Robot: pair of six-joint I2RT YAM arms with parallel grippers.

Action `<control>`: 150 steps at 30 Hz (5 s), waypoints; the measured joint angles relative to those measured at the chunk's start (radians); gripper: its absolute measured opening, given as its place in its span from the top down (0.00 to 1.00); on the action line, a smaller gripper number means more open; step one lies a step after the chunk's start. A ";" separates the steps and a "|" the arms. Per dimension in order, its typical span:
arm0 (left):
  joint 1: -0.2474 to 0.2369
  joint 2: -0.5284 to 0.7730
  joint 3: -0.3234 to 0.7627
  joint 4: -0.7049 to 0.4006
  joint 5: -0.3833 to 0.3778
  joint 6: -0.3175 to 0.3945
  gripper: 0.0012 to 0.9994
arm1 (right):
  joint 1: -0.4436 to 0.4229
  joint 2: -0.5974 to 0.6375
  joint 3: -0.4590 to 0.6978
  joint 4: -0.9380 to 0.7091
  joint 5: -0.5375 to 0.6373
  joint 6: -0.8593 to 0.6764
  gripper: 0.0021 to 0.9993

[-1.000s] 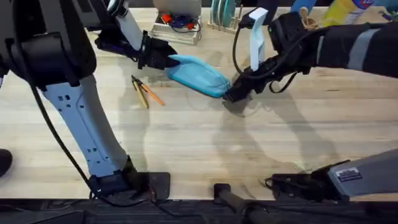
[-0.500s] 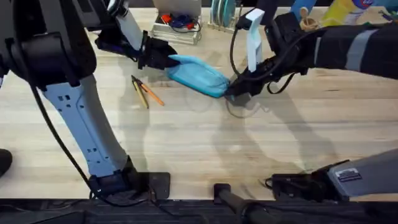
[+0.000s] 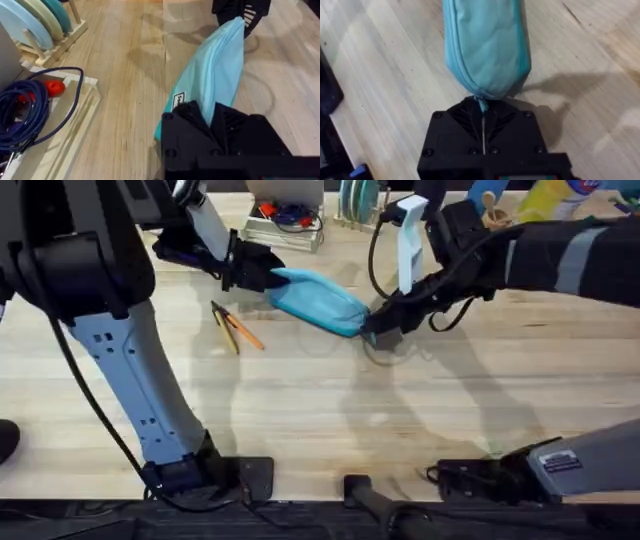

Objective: Unzip the bag, pick up the pens from the table one at a time and place them inside, then zip the bag closed.

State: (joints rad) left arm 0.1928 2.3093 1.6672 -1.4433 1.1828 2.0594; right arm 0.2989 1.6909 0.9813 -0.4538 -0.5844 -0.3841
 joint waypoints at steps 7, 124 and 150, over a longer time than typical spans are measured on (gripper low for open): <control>0.000 0.000 0.000 0.000 0.000 0.000 0.96 | 0.000 0.000 0.032 -0.075 0.000 0.052 0.97; 0.010 0.000 0.000 0.007 0.003 0.000 0.96 | 0.190 0.083 0.352 0.037 0.036 0.092 0.97; 0.010 0.000 0.000 0.007 0.003 0.000 0.96 | 0.240 0.169 0.359 0.248 0.023 0.092 0.97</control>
State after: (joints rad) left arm 0.2024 2.3093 1.6672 -1.4365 1.1854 2.0594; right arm 0.5393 1.8603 1.3399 -0.2059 -0.5613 -0.2916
